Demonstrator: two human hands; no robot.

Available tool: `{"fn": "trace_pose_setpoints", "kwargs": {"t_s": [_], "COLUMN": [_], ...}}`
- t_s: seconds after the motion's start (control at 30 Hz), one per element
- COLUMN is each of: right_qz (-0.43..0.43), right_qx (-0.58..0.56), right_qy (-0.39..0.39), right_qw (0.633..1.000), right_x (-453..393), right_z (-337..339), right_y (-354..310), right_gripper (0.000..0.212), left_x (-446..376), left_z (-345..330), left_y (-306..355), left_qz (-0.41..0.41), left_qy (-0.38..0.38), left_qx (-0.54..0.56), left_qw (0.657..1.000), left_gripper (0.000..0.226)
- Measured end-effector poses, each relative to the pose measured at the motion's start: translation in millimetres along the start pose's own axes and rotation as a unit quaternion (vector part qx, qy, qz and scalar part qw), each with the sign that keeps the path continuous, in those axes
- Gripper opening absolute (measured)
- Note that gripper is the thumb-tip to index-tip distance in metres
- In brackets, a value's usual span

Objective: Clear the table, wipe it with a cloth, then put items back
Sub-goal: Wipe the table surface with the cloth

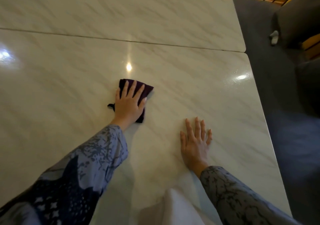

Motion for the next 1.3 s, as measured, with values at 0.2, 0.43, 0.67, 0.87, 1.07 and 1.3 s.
{"fn": "trace_pose_setpoints", "kwargs": {"t_s": [0.2,0.43,0.67,0.87,1.07,1.3], "right_qz": [-0.020,0.096,0.127,0.127,0.126,0.123], "right_qx": [-0.026,-0.006,0.004,0.010,-0.008,-0.004], "right_qy": [0.012,0.013,0.009,0.032,0.020,0.016], "right_qw": [0.999,0.995,0.992,0.991,0.992,0.992], "right_x": [-14,-102,-155,-156,-153,-151], "right_z": [11,26,31,28,29,31], "right_y": [-11,-52,-62,-59,-61,-63], "right_gripper": [0.059,0.059,0.060,0.058,0.055,0.053], "left_x": [66,116,7,-122,-172,-132], "left_z": [-3,-10,8,28,22,1], "left_y": [-28,-38,-47,-30,30,82], "left_qz": [0.159,0.282,0.261,0.189,0.079,-0.046], "left_qy": [0.037,0.048,0.036,0.017,-0.011,-0.008], "left_qx": [0.037,0.016,0.023,0.007,-0.003,-0.020], "left_qw": [0.986,0.958,0.964,0.982,0.997,0.999], "left_gripper": [0.062,0.071,0.065,0.064,0.067,0.060]}}
Point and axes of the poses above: each hand's wrist, its own x-axis away from the middle knuckle, its own z-axis out of the back of the hand, y = z × x, the point moved 4 cm from there along -x, towards the middle knuckle, and after that the axes turned 7 degrees about -y, right-handed, at the moved point
